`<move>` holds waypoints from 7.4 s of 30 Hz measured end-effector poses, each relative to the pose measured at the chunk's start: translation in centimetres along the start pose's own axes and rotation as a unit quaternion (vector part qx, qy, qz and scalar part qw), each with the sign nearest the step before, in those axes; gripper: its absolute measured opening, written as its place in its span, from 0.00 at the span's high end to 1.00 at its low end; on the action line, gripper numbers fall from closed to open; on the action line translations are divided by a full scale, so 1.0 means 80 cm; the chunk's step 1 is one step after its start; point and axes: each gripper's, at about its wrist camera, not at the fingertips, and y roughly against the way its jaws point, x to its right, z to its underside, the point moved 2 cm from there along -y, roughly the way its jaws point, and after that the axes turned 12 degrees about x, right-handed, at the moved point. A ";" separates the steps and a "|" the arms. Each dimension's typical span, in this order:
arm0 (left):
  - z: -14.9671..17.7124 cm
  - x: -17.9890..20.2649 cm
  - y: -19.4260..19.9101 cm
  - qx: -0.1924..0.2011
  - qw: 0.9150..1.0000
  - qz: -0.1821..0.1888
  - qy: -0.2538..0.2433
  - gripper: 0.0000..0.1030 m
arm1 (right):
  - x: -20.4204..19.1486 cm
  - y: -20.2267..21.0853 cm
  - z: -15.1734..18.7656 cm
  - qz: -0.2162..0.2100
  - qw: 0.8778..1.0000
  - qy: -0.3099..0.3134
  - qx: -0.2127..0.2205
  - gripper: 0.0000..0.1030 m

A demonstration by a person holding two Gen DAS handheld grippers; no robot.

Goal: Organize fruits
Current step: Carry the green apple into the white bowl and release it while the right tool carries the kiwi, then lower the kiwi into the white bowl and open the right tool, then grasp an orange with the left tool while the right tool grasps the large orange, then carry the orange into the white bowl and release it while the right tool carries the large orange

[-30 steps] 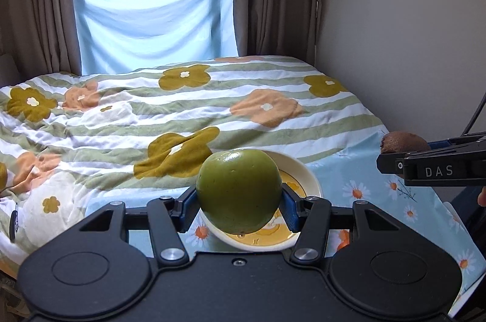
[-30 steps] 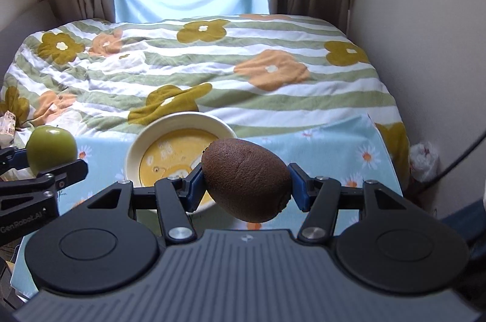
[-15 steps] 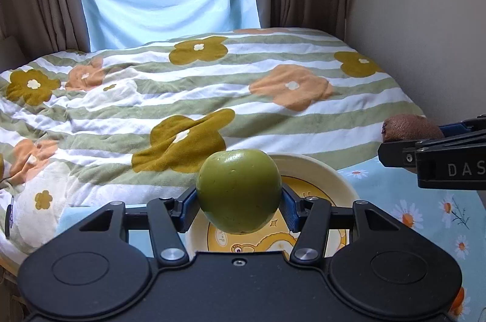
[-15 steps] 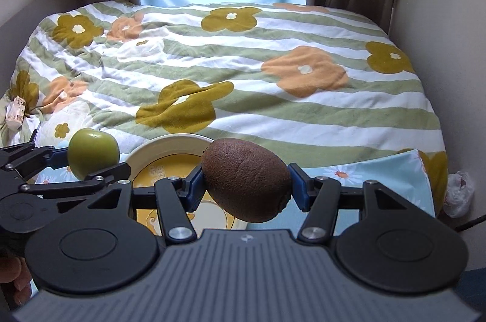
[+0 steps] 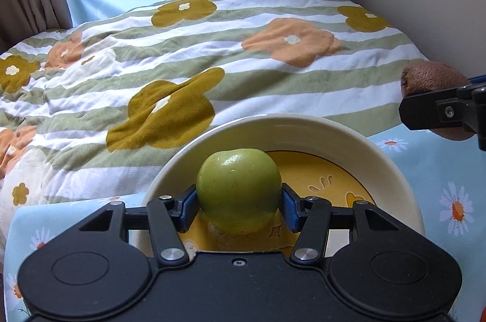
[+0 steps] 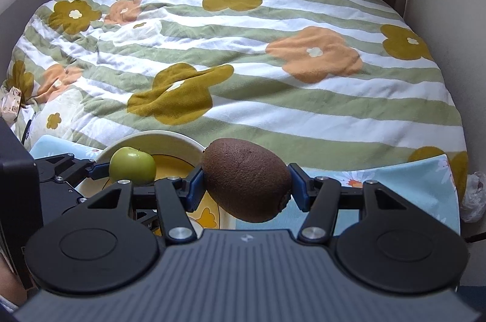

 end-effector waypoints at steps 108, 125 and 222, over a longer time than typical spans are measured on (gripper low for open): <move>0.215 0.006 0.317 0.071 0.995 -0.018 0.068 0.03 | -0.033 0.297 0.288 0.046 0.999 0.007 0.020 0.00; 0.223 0.017 0.235 0.067 0.994 -0.071 0.057 0.19 | -0.007 0.238 0.320 0.015 1.000 0.001 0.011 0.00; -0.002 -0.068 0.198 0.103 0.994 0.019 0.021 0.39 | -0.055 0.173 0.050 0.033 0.996 -0.056 0.065 0.27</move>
